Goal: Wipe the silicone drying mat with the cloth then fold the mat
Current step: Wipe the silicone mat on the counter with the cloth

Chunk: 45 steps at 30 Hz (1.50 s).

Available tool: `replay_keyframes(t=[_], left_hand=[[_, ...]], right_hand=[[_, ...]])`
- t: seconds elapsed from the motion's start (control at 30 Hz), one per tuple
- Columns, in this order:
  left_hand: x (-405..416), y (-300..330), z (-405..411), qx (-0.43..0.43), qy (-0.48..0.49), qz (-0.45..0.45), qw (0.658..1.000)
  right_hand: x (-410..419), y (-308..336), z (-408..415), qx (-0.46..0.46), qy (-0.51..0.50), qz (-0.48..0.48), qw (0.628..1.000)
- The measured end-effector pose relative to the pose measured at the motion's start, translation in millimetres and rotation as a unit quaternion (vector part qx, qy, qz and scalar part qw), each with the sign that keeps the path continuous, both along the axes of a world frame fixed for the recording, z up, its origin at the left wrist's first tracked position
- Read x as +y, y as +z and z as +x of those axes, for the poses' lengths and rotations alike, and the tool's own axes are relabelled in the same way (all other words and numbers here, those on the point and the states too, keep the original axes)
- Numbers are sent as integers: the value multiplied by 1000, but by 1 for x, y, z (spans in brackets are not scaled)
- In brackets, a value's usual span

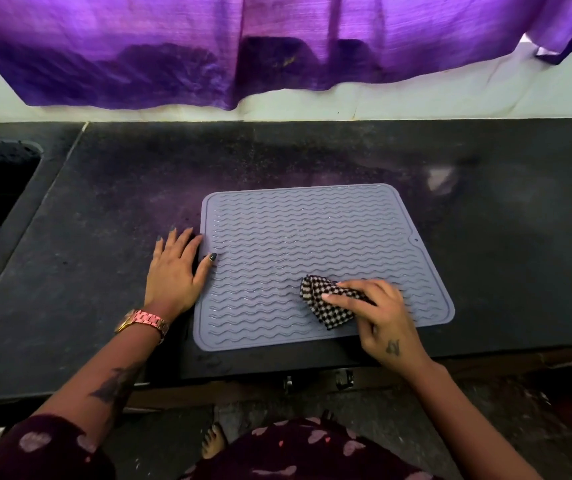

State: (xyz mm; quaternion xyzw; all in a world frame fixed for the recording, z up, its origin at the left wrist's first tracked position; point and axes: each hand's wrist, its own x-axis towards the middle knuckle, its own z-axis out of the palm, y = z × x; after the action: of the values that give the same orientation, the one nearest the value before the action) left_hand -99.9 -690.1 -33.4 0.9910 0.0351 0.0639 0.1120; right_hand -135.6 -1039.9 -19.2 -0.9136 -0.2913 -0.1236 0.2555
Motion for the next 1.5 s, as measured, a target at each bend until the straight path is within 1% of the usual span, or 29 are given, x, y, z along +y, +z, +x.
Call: replay_keyframes(t=[0.07, 0.13, 0.23, 0.3, 0.37, 0.43, 0.5, 0.6, 0.7, 0.73, 0.87, 0.93, 1.0, 1.07, 1.13, 1.2, 1.27, 1.4, 1.5], left_hand=[[-1, 1, 1, 1, -9, 11, 1000], [-2, 2, 2, -3, -20, 25, 999], [-3, 4, 4, 0, -32, 43, 999], [-4, 6, 7, -3, -34, 46, 998], [-9, 8, 11, -6, -33, 40, 999], [-16, 8, 16, -2, -33, 32, 999], [-23, 9, 21, 0, -34, 19, 999], [-30, 10, 31, 4, -37, 0, 999], [-33, 12, 42, 8, -34, -15, 999], [-35, 11, 44, 12, -33, -21, 999], [-40, 5, 41, 15, -30, -51, 998], [-39, 5, 42, 8, -27, -56, 998], [-38, 6, 44, 5, -30, -53, 998], [-39, 7, 44, 6, -33, -50, 998], [-40, 8, 43, 8, -32, -52, 998], [-39, 8, 43, 7, -30, -55, 998], [-39, 8, 43, 5, -29, -54, 998], [-39, 6, 45, 3, -26, -50, 998], [-38, 5, 46, 0, -26, -49, 998]], right_hand=[[0, -4, -3, 0, -26, -26, 999], [2, -5, -4, 6, -31, -39, 999], [0, 0, 6, 24, -14, -6, 1000], [-2, 2, 14, 15, -25, 16, 999], [0, 3, 19, 2, -63, 4, 998], [6, 0, 19, 1, -93, -39, 995], [7, -2, 21, 13, -90, -65, 994], [1, 9, 36, 24, -58, -45, 997], [1, 17, 57, 1, -65, -5, 998], [4, 16, 62, 6, -75, -6, 997], [19, -3, 69, 47, -108, -64, 991], [16, -5, 74, 51, -92, -53, 993], [11, 2, 84, 55, -71, -11, 996], [8, 8, 97, 37, -67, 14, 997], [14, 9, 107, 35, -83, -7, 996], [23, 6, 111, 62, -96, -58, 992], [27, 0, 113, 75, -102, -81, 989], [18, 6, 132, 106, -71, -26, 991], [21, 9, 149, 72, -90, 15, 993]])
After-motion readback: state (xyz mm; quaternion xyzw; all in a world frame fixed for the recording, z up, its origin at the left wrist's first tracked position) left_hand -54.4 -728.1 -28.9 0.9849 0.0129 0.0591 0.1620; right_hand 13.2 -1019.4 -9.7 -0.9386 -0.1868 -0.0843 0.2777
